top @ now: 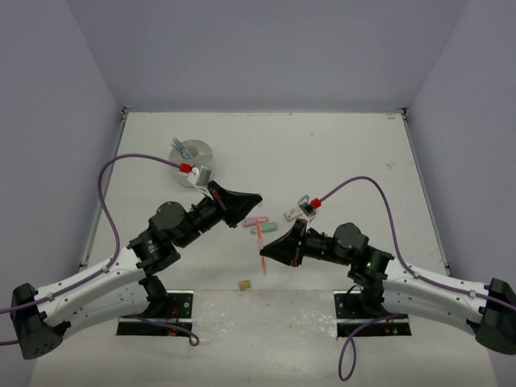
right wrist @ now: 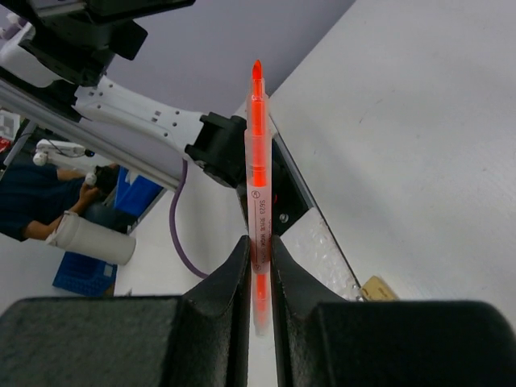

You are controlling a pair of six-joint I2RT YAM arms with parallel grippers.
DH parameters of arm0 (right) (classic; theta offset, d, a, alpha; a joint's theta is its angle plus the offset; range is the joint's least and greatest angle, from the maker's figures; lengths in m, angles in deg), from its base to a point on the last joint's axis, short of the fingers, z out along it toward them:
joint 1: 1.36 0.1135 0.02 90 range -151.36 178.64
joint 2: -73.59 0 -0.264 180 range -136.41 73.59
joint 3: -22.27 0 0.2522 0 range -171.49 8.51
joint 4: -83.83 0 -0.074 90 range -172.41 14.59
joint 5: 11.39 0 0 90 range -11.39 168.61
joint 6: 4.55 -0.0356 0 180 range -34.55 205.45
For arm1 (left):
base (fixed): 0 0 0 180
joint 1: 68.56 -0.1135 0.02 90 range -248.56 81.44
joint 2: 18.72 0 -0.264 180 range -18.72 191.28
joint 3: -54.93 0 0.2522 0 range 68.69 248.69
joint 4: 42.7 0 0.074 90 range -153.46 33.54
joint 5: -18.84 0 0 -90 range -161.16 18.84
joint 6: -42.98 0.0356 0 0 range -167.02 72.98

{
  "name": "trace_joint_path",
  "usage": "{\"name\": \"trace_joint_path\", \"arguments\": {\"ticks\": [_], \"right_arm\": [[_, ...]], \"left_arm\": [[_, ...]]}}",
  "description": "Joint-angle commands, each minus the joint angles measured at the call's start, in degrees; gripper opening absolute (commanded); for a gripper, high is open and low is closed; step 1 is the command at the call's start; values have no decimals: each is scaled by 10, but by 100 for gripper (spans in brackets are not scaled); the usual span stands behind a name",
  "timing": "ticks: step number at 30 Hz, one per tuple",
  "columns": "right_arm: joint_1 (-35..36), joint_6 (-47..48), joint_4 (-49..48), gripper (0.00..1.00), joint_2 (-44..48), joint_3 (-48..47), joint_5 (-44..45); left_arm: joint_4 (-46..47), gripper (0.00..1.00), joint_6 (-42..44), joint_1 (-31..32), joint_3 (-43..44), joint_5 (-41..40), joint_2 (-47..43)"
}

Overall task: Sort the stationery into containers
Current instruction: Close the pen cap on the pen.

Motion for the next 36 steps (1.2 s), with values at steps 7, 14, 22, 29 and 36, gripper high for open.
{"name": "trace_joint_path", "arguments": {"ticks": [7,14,22,29,36], "right_arm": [[7,21,38,0,36,-38,66],[8,30,54,0,44,-50,76],[8,37,72,0,45,-61,88],[8,47,86,0,42,-75,101],[7,64,102,0,37,-101,116]], "left_arm": [[59,0,2,1,-12,39,2],[67,0,-4,1,-18,46,7],[73,0,-9,1,-22,54,7],[78,0,-14,1,-23,64,10],[71,0,-20,1,-25,68,16]]}}
